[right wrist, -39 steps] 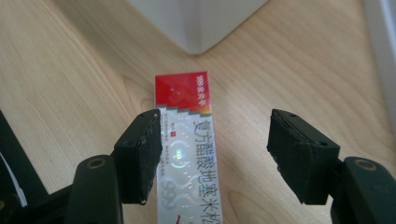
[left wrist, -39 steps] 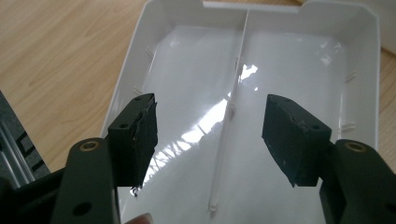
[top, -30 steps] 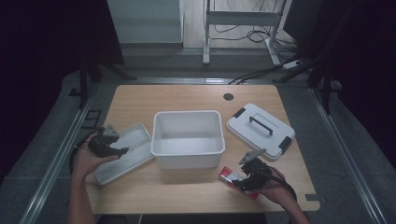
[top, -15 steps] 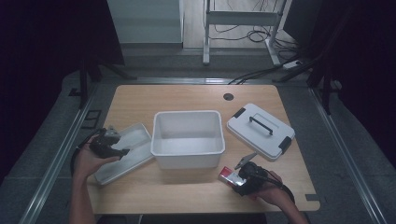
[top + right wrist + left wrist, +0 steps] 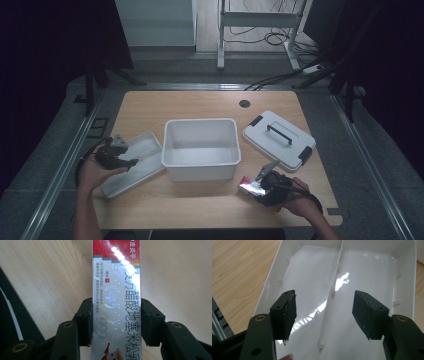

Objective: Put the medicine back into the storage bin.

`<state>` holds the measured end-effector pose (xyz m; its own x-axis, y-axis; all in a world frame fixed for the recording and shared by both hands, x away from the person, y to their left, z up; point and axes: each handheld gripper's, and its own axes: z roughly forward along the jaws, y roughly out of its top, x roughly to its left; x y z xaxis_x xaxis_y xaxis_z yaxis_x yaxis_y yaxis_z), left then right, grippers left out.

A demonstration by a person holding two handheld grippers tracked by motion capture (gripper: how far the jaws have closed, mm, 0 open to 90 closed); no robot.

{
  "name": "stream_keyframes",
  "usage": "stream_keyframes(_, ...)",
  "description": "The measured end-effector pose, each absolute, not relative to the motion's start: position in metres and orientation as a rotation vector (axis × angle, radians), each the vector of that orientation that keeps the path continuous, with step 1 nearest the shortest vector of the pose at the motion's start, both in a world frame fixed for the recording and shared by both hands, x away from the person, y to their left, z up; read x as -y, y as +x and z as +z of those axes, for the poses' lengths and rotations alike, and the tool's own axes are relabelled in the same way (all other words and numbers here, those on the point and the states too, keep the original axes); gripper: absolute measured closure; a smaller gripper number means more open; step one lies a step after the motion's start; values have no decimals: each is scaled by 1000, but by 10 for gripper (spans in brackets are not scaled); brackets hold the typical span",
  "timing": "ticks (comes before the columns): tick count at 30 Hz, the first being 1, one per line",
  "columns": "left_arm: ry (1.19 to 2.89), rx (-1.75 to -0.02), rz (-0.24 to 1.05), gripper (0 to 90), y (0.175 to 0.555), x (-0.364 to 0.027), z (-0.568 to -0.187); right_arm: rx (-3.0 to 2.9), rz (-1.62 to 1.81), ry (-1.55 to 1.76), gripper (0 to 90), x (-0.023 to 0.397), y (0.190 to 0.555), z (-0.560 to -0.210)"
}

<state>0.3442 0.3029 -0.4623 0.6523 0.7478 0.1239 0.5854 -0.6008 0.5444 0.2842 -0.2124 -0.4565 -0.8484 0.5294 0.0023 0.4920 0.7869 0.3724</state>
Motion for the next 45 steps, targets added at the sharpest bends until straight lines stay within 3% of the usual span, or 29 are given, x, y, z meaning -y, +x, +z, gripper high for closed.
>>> stream_keyframes(5, 2409, -1043, 469, 361, 344, -303, -462, -2794, 663, 767, 512, 227, 290, -401)
stream_keyframes(14, 2412, -1039, 470, 362, 344, -302, -463, -2714, 760, 668, 513, 224, 322, -341)
stream_keyframes(30, 2424, -1031, 456, 362, 346, -301, -465, -2751, 780, 533, 513, 165, 382, -319)
stream_keyframes(45, 2414, -1005, 430, 362, 346, -298, -465, -2815, 763, 391, 512, 138, 410, -331)
